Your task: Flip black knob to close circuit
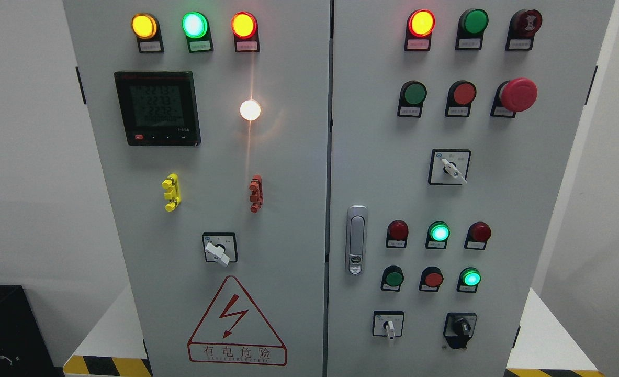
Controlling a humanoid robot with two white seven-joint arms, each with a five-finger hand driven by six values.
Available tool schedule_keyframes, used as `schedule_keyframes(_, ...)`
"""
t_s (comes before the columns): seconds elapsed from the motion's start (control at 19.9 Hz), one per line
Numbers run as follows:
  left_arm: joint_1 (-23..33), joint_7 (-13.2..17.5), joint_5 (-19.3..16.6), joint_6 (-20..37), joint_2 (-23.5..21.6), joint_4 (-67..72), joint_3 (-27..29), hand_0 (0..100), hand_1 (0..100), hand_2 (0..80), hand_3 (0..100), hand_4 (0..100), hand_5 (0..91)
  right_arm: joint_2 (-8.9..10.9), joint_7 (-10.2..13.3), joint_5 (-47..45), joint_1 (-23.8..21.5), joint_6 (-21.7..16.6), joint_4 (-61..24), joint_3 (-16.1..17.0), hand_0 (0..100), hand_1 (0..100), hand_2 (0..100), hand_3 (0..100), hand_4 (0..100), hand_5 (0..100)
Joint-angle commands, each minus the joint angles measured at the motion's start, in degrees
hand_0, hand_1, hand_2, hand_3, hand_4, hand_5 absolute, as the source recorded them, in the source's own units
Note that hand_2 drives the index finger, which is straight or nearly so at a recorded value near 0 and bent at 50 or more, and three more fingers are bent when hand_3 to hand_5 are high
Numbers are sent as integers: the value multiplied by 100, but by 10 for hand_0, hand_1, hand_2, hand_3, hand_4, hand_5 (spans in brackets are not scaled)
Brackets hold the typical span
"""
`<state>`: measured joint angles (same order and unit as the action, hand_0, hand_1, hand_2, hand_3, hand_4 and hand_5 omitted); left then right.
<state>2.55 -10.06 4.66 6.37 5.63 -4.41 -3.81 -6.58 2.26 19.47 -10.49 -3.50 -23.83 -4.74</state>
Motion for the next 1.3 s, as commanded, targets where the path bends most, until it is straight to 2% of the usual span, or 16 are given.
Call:
schedule_keyframes(0.0, 0, 4, 0, 4, 0, -7, 3, 120, 556, 0, 0, 0, 0, 69, 204, 1311, 47, 51, -1114, 25, 0, 152, 257, 343, 300, 96)
schedule_keyframes(0.2, 0, 4, 9, 4, 0, 2, 3, 120, 556, 0, 0, 0, 0, 60, 239, 2085, 38, 147, -1667, 43, 0, 157, 354, 485, 440, 223)
schedule_keyframes(0.4, 0, 4, 0, 4, 0, 2, -6, 120, 556, 0, 0, 0, 0, 51, 231, 2595, 91, 306, -2212, 61, 0, 150, 404, 559, 488, 281)
schedule_keyframes(0.65, 0, 4, 0, 4, 0, 2, 3, 120, 556, 0, 0, 0, 0, 25, 231, 3448, 100, 315, -3099, 376, 0, 137, 458, 643, 567, 403)
schedule_keyframes(0.85, 0, -5, 0, 4, 0, -7, -6, 120, 556, 0, 0, 0, 0, 25, 239, 3695, 100, 315, -3943, 421, 0, 130, 507, 713, 611, 470)
schedule_keyframes(0.9, 0, -5, 0, 4, 0, 1, 3, 120, 556, 0, 0, 0, 0, 25, 239, 3713, 91, 315, -4128, 447, 0, 118, 528, 738, 639, 501)
schedule_keyframes(0.95, 0, 4, 9, 4, 0, -7, 3, 120, 556, 0, 0, 0, 0, 16, 265, 3756, 91, 315, -4321, 465, 0, 57, 565, 772, 665, 541)
schedule_keyframes(1.05, 0, -5, 0, 4, 0, 2, 3, 120, 556, 0, 0, 0, 0, 7, 353, 4115, 82, 315, -4664, 535, 0, 0, 616, 825, 703, 583)
schedule_keyframes(1.15, 0, 4, 0, 4, 0, 2, 3, 120, 556, 0, 0, 0, 0, -28, 389, 4441, 56, 315, -4998, 710, 0, 0, 664, 870, 737, 619)
schedule_keyframes(1.25, 0, -5, 0, 4, 0, -7, -6, 120, 556, 0, 0, 0, 0, -54, 397, 4530, 47, 315, -5297, 720, 0, 0, 715, 921, 783, 679)
